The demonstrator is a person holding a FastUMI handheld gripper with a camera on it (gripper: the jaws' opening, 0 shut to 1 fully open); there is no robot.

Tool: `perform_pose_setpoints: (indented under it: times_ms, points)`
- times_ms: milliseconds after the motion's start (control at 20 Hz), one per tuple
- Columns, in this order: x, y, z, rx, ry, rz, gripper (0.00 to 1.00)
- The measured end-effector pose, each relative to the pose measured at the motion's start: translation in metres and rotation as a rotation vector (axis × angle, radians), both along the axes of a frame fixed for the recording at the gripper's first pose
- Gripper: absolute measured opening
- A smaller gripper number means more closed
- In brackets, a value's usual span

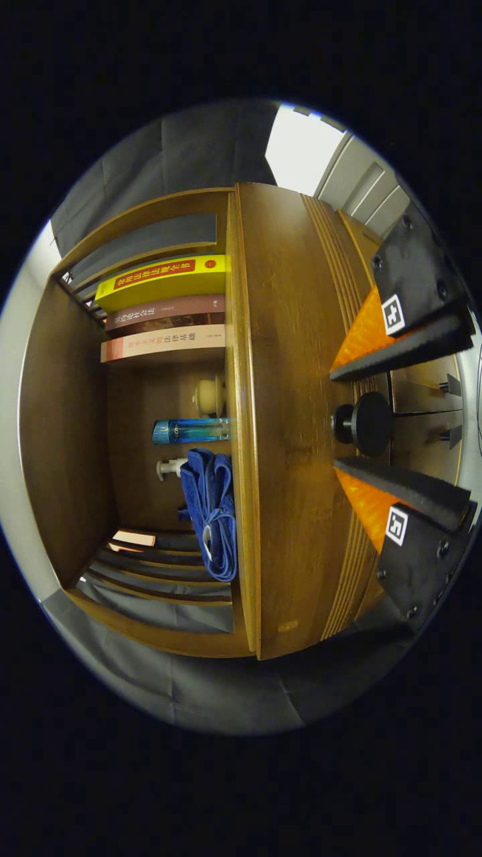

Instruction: Pull open the drawer, take out the items inside it, and place them on the countertop above the cabinet.

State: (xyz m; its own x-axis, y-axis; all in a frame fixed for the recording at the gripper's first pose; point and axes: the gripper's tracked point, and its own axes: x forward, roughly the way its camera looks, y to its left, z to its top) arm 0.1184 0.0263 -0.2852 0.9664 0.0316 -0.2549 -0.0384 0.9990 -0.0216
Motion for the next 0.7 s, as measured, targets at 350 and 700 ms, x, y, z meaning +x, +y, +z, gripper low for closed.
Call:
perform_pose_setpoints:
  times_ms: [350,700]
  points:
    - [0.004,0.0,0.0,0.025,0.002,-0.016,0.48]
    - [-0.017,-0.002,0.008,0.015,-0.002,-0.02,0.39]
